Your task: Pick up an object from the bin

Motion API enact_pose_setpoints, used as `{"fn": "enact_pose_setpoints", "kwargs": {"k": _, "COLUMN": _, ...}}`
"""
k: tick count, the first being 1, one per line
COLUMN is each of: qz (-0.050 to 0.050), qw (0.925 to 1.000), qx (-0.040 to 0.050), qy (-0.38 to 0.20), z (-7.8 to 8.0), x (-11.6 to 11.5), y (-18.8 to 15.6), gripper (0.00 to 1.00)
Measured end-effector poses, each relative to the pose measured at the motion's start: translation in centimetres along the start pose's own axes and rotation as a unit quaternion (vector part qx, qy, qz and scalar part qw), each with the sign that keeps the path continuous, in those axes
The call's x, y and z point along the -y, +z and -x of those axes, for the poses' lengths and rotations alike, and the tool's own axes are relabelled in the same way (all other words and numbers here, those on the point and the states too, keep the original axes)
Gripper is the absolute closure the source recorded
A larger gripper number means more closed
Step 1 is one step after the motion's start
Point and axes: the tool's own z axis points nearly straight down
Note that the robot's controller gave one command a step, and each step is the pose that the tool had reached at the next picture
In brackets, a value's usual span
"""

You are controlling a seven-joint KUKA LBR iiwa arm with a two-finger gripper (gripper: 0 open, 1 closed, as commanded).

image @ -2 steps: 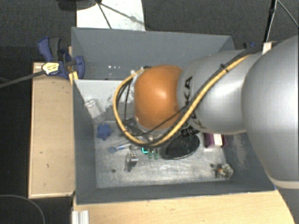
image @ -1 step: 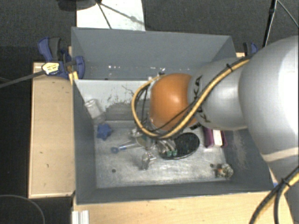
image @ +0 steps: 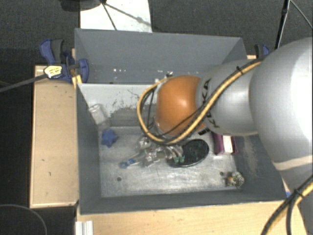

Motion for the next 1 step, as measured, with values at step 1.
{"fn": "enact_pose_setpoints", "kwargs": {"k": 1, "qz": -0.001, "qw": 1.0, "qx": -0.0017, "qy": 0.004, "z": 0.45, "x": -1.02, "y": -17.08, "gripper": 1.0}}
